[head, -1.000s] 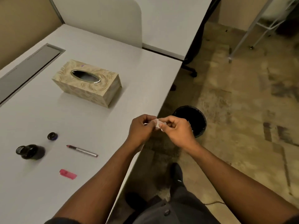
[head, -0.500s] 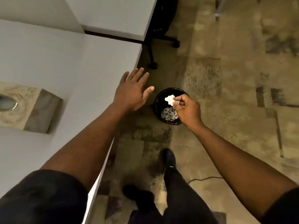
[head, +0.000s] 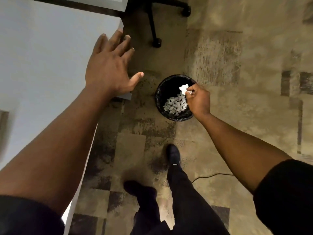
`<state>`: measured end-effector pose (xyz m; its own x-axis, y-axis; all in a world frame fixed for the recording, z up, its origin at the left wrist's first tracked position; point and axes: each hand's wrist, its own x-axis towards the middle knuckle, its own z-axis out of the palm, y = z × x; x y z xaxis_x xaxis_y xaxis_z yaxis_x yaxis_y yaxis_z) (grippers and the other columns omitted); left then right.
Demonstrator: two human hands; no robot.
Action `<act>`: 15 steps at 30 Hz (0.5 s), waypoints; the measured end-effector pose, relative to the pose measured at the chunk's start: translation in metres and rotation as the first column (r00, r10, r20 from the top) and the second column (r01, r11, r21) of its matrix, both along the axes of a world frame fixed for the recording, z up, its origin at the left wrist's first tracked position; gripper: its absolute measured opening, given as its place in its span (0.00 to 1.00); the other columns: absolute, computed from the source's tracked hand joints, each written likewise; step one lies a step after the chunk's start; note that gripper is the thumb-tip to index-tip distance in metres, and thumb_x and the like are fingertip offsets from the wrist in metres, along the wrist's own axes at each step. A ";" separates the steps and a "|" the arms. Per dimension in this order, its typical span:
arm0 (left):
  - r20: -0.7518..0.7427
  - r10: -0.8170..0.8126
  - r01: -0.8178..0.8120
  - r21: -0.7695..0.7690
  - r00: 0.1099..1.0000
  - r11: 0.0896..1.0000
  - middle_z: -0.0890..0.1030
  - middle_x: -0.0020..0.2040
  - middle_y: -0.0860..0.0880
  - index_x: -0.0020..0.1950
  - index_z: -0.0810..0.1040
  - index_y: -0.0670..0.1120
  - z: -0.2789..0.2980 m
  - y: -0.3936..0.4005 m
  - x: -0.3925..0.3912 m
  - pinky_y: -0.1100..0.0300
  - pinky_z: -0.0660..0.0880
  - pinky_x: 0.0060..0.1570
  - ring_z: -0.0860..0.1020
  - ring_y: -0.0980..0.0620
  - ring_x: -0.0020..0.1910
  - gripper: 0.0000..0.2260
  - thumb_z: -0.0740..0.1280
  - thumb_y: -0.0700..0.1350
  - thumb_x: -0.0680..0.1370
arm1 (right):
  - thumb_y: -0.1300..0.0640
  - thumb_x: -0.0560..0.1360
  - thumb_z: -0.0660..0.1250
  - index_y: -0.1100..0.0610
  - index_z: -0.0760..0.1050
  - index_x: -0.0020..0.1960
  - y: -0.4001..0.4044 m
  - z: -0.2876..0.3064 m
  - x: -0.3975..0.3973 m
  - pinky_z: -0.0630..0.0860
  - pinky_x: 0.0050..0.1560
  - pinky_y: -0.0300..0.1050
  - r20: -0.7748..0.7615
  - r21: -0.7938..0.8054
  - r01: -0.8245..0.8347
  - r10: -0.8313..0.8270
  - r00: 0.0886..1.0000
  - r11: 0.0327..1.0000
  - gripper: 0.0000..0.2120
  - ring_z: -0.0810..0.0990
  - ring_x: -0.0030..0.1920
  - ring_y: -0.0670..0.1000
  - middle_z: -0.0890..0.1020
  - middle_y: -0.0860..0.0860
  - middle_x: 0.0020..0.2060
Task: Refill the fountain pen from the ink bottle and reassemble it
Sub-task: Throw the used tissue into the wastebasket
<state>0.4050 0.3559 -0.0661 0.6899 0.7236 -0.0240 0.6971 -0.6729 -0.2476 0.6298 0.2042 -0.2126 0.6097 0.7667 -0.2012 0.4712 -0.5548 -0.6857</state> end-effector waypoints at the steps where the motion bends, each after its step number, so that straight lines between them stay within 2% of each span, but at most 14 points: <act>1: 0.008 -0.005 0.004 0.011 1.000 1.000 0.57 0.78 0.46 0.74 0.66 0.49 -0.002 0.000 -0.001 0.44 0.45 0.75 0.46 0.47 0.78 0.38 0.44 0.71 0.75 | 0.60 0.75 0.69 0.59 0.80 0.51 0.003 -0.008 0.002 0.79 0.47 0.46 0.012 -0.021 -0.004 0.004 1.000 1.000 0.05 0.82 0.44 0.52 0.83 0.54 0.50; 4: 0.027 -0.027 0.025 0.046 0.999 0.999 0.55 0.78 0.46 0.73 0.66 0.49 -0.007 0.002 -0.002 0.42 0.47 0.74 0.46 0.47 0.78 0.38 0.45 0.72 0.74 | 0.61 0.76 0.68 0.58 0.79 0.53 0.011 -0.028 0.010 0.77 0.45 0.44 0.036 -0.079 -0.008 0.011 0.999 0.997 0.06 0.82 0.44 0.54 0.82 0.55 0.51; 10: 0.035 -0.034 0.031 0.059 0.999 0.998 0.57 0.78 0.45 0.73 0.67 0.47 -0.010 0.004 -0.001 0.41 0.50 0.74 0.47 0.47 0.78 0.39 0.48 0.73 0.73 | 0.61 0.76 0.66 0.60 0.78 0.56 0.016 -0.061 0.027 0.75 0.50 0.46 0.043 -0.193 -0.057 0.067 0.997 0.979 0.09 0.79 0.53 0.59 0.80 0.58 0.56; 15: 0.002 -0.006 0.006 0.022 1.000 1.000 0.56 0.78 0.45 0.74 0.66 0.47 -0.006 0.004 0.001 0.42 0.49 0.74 0.46 0.48 0.78 0.41 0.47 0.74 0.73 | 0.53 0.77 0.67 0.54 0.74 0.65 0.015 -0.071 0.033 0.74 0.53 0.48 0.089 -0.310 -0.045 0.076 0.993 0.950 0.17 0.77 0.60 0.59 0.78 0.55 0.63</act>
